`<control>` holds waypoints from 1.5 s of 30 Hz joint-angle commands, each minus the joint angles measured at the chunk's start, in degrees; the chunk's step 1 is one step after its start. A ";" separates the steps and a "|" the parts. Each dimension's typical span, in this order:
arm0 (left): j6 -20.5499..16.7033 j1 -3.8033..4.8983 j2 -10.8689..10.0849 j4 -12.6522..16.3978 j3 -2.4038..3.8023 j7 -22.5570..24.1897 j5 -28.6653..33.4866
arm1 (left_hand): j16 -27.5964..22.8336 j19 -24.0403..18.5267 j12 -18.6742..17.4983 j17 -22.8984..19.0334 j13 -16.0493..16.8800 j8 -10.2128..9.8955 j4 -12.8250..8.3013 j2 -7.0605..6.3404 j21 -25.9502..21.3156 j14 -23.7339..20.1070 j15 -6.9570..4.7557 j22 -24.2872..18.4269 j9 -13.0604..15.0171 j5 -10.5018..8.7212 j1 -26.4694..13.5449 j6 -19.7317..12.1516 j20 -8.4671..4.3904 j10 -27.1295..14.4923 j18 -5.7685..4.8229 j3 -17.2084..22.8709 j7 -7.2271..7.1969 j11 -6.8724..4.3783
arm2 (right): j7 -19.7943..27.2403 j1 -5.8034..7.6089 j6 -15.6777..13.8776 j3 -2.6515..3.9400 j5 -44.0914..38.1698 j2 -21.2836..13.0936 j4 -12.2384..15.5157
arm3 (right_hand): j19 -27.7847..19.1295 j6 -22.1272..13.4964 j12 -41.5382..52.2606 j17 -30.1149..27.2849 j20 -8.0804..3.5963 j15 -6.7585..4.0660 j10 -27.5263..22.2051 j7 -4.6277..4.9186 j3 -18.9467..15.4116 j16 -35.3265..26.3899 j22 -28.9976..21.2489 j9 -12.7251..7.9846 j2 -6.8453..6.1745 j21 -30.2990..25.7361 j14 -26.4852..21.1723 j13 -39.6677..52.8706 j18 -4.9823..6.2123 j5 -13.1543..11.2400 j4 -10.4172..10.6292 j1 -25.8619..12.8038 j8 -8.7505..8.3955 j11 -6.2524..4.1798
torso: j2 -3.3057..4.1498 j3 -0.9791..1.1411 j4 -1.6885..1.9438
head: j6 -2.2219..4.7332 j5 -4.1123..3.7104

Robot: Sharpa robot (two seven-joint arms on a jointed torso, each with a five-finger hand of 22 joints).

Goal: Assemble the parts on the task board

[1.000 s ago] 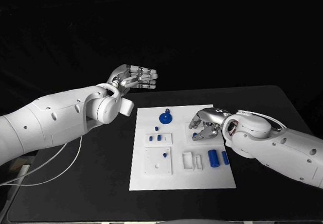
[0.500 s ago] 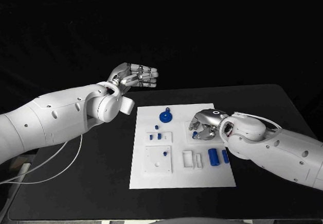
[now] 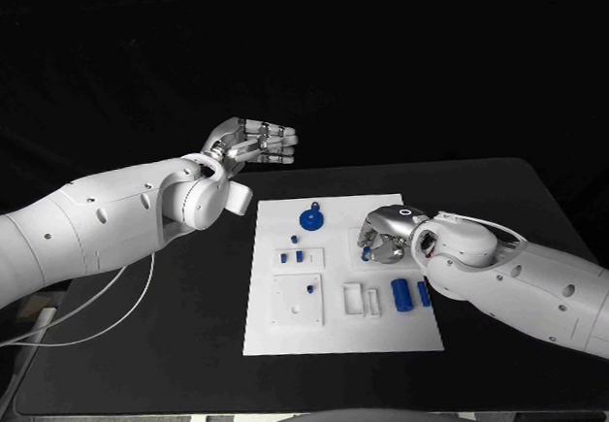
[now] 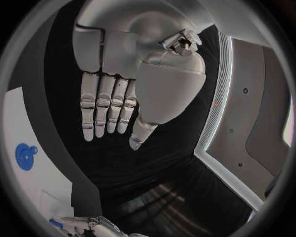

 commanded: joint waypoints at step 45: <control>1.11 0.06 0.45 -0.13 0.05 0.69 -0.25 | -0.26 0.06 0.20 -0.07 -0.05 0.13 -0.12 0.69 0.11 -0.36 0.02 -0.07 0.08 -0.21 0.03 0.05 0.04 0.18 0.20 -0.19 0.22 0.13 | -0.01 -0.48 -0.66 -0.34 -0.88 0.90 -0.64 | 1.33 5.47 -0.07 0.39 -1.64 -1.53 6.77 -0.96 3.44 -0.29 1.66 0.25 3.60 0.44 -0.06 0.07 -1.83 -3.84 -0.75 2.05 0.12 -1.94 | -0.01 0.01 -0.01 | -0.65 -0.24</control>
